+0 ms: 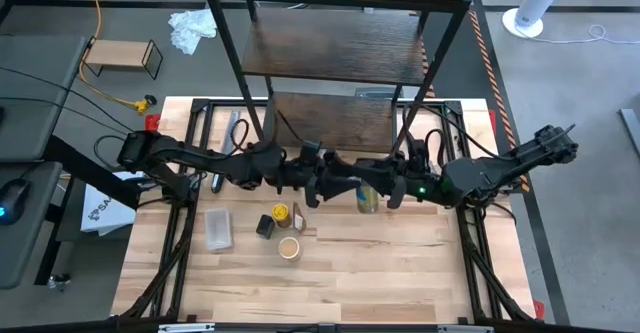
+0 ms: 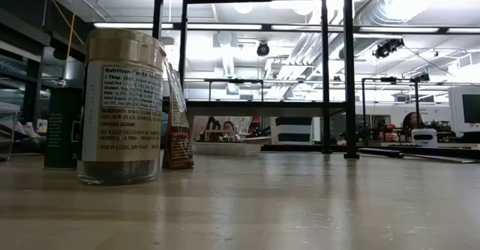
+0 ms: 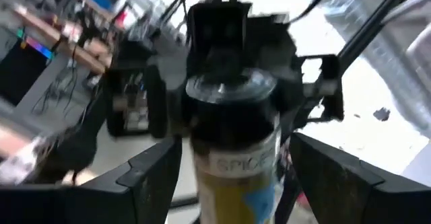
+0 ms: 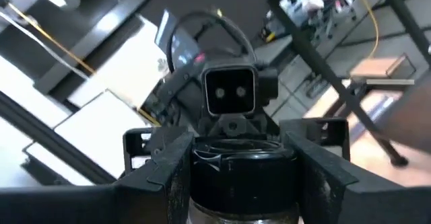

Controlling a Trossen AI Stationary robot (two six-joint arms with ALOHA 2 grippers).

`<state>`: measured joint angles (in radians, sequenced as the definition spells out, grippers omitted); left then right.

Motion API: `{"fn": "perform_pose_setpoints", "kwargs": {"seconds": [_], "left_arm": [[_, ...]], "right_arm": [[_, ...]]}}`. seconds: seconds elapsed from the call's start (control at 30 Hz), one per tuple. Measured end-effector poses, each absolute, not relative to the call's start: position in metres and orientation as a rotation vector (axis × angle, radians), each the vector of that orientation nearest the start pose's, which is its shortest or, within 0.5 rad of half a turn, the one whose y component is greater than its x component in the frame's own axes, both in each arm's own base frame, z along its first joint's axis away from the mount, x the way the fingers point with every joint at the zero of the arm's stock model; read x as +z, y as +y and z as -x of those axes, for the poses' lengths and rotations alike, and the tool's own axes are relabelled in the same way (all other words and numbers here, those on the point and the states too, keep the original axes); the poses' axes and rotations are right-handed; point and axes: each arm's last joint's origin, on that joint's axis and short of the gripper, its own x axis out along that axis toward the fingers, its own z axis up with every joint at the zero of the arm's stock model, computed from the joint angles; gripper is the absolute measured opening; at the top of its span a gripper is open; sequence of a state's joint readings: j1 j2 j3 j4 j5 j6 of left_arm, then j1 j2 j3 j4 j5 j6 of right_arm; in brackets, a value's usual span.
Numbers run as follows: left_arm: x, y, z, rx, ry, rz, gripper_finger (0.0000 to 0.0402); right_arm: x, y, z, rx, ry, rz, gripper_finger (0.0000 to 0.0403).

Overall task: Shelf spices
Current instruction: Adjust the black seasoning bottle

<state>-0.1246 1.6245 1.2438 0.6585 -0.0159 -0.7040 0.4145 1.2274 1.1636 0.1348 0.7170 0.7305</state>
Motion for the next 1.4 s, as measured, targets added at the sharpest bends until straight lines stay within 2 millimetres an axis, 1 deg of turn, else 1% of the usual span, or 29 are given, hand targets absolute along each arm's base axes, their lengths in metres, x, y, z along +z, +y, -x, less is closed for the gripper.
{"fn": "perform_pose_setpoints", "kwargs": {"seconds": [0.1,0.2,0.3,0.53,0.63,0.7,0.73,0.77,0.83,0.9,0.93,1.0,1.07,1.2,1.3,1.4], "left_arm": [[0.363,-0.047,-0.373,-0.193,-0.281,0.725,0.0273],[0.361,-0.047,-0.373,-0.189,-0.266,0.725,0.0273],[0.360,-0.048,-0.373,-0.188,-0.250,0.724,0.0273],[0.359,-0.048,-0.373,-0.197,-0.241,0.721,0.0273],[0.358,-0.048,-0.374,-0.191,-0.232,0.713,0.0270],[0.359,-0.048,-0.374,-0.174,-0.240,0.700,0.0255],[0.359,-0.048,-0.374,-0.167,-0.243,0.695,0.0242],[0.359,-0.048,-0.373,-0.164,-0.246,0.693,0.0224],[0.359,-0.048,-0.373,-0.162,-0.246,0.692,0.0178],[0.359,-0.047,-0.374,-0.158,-0.245,0.693,0.0125],[0.359,-0.047,-0.374,-0.160,-0.243,0.692,0.0107],[0.358,-0.048,-0.374,-0.172,-0.232,0.689,0.0107],[0.357,-0.048,-0.374,-0.185,-0.217,0.685,0.0107],[0.354,-0.049,-0.375,-0.195,-0.179,0.663,0.0106],[0.349,-0.050,-0.376,-0.186,-0.135,0.638,0.0106],[0.342,-0.050,-0.376,-0.172,-0.060,0.602,0.0106]], "right_arm": [[0.409,0.087,-0.254,-0.271,-0.225,-0.761,0.0188],[0.413,0.084,-0.257,-0.272,-0.272,-0.745,0.0188],[0.411,0.082,-0.262,-0.279,-0.282,-0.748,0.0188],[0.404,0.087,-0.275,-0.243,-0.290,-0.753,0.0188],[0.402,0.088,-0.278,-0.246,-0.286,-0.749,0.0188],[0.402,0.088,-0.278,-0.247,-0.285,-0.743,0.0188],[0.402,0.088,-0.277,-0.249,-0.286,-0.735,0.0188],[0.403,0.087,-0.276,-0.253,-0.286,-0.722,0.0190],[0.405,0.087,-0.274,-0.265,-0.289,-0.685,0.0215],[0.407,0.086,-0.271,-0.273,-0.289,-0.649,0.0250],[0.410,0.085,-0.268,-0.276,-0.292,-0.632,0.0268],[0.417,0.082,-0.259,-0.273,-0.310,-0.620,0.0294],[0.424,0.078,-0.248,-0.273,-0.312,-0.608,0.0309],[0.433,0.074,-0.220,-0.254,-0.256,-0.605,0.0317],[0.430,0.076,-0.203,-0.227,-0.169,-0.644,0.0317],[0.419,0.086,-0.200,-0.207,-0.069,-0.684,0.0317]]}}
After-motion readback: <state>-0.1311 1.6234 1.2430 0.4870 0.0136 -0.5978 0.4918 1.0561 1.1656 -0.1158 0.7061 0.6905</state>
